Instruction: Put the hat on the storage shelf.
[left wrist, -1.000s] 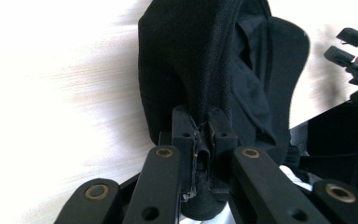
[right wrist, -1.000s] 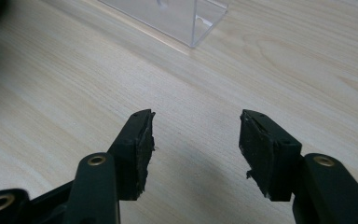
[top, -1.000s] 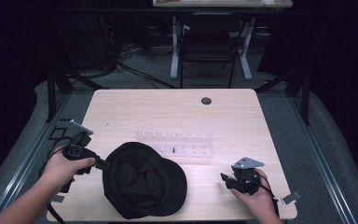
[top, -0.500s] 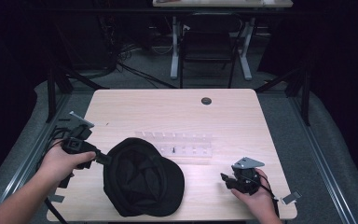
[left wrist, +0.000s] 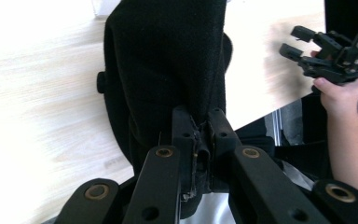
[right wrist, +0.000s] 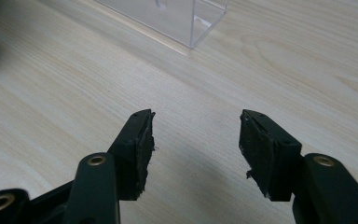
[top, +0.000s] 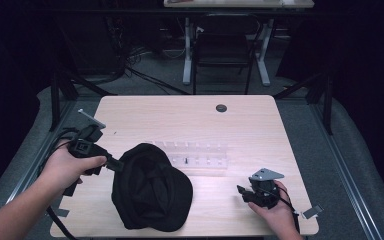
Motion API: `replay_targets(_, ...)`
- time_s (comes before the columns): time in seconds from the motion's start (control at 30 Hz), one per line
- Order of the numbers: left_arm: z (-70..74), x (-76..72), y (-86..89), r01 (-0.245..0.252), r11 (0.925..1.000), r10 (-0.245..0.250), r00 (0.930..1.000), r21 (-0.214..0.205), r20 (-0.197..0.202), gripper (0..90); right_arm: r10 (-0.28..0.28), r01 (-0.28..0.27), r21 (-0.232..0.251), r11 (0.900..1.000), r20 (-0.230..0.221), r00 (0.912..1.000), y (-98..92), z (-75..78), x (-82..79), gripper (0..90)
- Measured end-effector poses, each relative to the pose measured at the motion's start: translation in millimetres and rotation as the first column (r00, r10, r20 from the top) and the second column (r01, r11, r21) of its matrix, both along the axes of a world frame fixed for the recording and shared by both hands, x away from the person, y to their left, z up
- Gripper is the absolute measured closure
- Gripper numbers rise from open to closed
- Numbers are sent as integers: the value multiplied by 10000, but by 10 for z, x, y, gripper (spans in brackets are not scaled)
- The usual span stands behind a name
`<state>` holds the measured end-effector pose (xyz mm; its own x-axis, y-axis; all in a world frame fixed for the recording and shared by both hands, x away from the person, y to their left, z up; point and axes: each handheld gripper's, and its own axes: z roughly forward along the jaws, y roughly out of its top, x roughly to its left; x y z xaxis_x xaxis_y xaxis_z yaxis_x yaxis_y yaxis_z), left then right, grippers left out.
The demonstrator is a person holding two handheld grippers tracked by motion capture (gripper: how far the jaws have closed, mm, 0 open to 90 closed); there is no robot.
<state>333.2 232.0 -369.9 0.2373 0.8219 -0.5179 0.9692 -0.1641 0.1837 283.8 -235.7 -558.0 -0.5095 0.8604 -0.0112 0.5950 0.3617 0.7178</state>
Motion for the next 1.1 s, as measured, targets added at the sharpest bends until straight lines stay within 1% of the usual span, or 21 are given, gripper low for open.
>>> replay_targets(0.07,22,4,-11,46,9998,-48,9999,-209,-114,847,18,-18,-5,10000,-17,10000,-2,3,1,445)
replay_targets(0.13,27,10,-15,-26,9986,15,9998,-526,-210,846,21,-21,4,10000,-13,10000,-3,4,1,445)
replay_targets(0.2,30,20,-1,-72,9959,34,9991,-897,-423,847,-14,14,-2,10000,6,10000,-6,4,1,445)
replay_targets(0.27,22,24,14,-168,9922,101,9985,-1238,-541,847,-8,8,40,10000,-10,10000,-6,4,1,445)
replay_targets(0.37,11,28,30,-276,9867,169,9976,-1605,-678,847,-7,7,38,10000,-14,10000,-7,4,1,445)
replay_targets(0.43,-1,30,44,-373,9796,220,9966,-1972,-790,847,-11,11,0,10000,-10,10000,-9,5,3,445)
replay_targets(0.47,-9,28,47,-447,9754,275,9963,-2160,-818,847,-18,18,-18,10000,-7,10000,-9,5,3,445)
replay_targets(0.53,-18,29,62,-422,9679,207,9958,-2477,-889,847,-10,10,1,10000,9,10000,-7,7,2,445)
replay_targets(0.6,-36,20,62,-471,9594,245,9962,-2782,-840,847,39,-39,34,10000,64,10000,-6,4,4,445)
replay_targets(0.7,-43,5,47,-520,9431,219,9952,-3283,-949,849,22,-22,-55,10000,9,10000,-8,5,5,445)
replay_targets(0.73,-36,1,38,-445,9441,154,9957,-3266,-911,849,32,-32,-68,10000,1,10000,-8,5,5,445)
replay_targets(0.77,-31,-6,27,-521,9374,189,9949,-3442,-991,849,32,-32,-55,10000,6,10000,-6,5,5,445)
replay_targets(0.8,-25,-9,19,-467,9351,137,9953,-3513,-961,849,55,-55,-39,10000,-3,10000,-5,5,6,445)
replay_targets(0.87,-13,-12,12,-464,9234,76,9947,-3809,-1028,850,29,-29,-54,10000,12,10000,-4,6,4,445)
replay_targets(0.9,-5,-13,8,-427,9217,29,9947,-3855,-1031,850,29,-29,-54,10000,12,10000,-4,6,4,445)
replay_targets(0.93,2,-17,2,-510,9156,101,9945,-3988,-1041,850,55,-55,-34,10000,6,10000,-5,5,5,445)
replay_targets(0.97,12,-14,6,-458,9116,32,9945,-4084,-1045,850,56,-56,-24,10000,8,10000,-5,5,5,445)
replay_targets(1.0,18,-13,6,-441,9052,-3,9945,-4227,-1044,850,55,-55,-29,10000,12,10000,-6,6,4,445)
replay_targets(1.03,24,-12,11,-433,8918,-47,9945,-4504,-1048,850,60,-60,-20,10000,17,10000,-6,6,4,445)
replay_targets(1.07,43,-12,8,-408,8942,-35,9952,-4457,-980,850,57,-57,-23,10000,17,10000,-7,6,4,445)
replay_targets(1.1,55,-11,11,-390,8843,-67,9953,-4653,-963,849,18,-18,-71,10000,10,10000,-9,9,2,445)
